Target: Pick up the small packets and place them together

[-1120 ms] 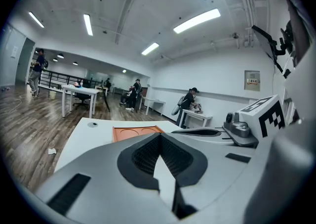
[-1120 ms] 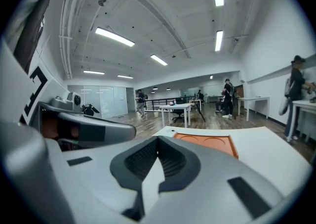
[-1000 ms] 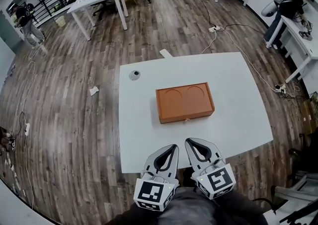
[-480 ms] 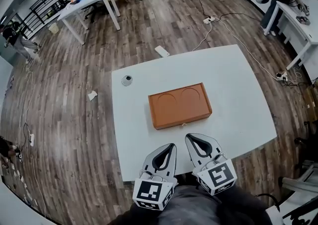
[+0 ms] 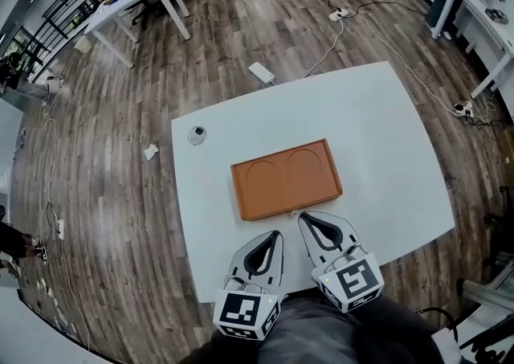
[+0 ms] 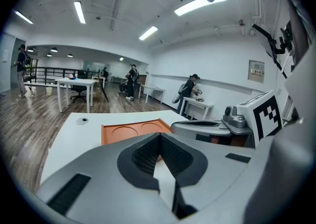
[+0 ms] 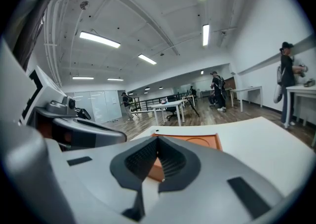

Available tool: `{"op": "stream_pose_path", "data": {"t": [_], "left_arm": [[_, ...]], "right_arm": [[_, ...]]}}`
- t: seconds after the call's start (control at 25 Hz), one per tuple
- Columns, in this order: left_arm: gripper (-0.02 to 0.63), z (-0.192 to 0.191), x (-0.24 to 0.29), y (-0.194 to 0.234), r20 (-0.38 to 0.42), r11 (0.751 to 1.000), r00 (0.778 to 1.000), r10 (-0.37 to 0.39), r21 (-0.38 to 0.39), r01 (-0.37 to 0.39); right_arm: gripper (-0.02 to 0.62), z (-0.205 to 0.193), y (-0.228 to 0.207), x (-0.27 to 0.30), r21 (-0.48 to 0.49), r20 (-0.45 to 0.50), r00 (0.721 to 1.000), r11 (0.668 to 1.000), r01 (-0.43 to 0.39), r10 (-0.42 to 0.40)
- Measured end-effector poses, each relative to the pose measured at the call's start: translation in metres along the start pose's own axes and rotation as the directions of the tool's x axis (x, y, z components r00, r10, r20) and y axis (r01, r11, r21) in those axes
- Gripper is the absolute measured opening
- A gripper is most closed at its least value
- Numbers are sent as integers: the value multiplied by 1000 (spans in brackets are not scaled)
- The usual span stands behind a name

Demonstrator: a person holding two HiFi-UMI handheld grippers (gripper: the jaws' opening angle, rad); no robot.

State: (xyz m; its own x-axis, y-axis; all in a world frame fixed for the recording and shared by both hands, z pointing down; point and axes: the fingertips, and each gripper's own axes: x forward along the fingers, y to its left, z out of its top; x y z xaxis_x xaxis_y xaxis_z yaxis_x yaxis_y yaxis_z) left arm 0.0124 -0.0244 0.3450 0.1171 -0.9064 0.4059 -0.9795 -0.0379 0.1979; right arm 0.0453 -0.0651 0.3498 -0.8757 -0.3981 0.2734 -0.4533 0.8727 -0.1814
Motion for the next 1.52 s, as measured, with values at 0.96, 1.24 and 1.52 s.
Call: {"op": "stream_pose_path", "data": {"t": [0.96, 1.24, 1.52], "left_arm": [[0, 31, 15, 41, 71, 998, 997, 38, 42, -41], [0, 0, 15, 34, 80, 998, 996, -32, 57, 27], [0, -53, 16, 35, -16, 994, 996, -82, 64, 83]], "right_arm": [[5, 22, -7, 45, -36, 61, 998, 999, 14, -11], [6, -12, 0, 34, -35, 88, 993, 996, 84, -81], [6, -101, 13, 37, 1, -28, 989, 989, 148, -148]]}}
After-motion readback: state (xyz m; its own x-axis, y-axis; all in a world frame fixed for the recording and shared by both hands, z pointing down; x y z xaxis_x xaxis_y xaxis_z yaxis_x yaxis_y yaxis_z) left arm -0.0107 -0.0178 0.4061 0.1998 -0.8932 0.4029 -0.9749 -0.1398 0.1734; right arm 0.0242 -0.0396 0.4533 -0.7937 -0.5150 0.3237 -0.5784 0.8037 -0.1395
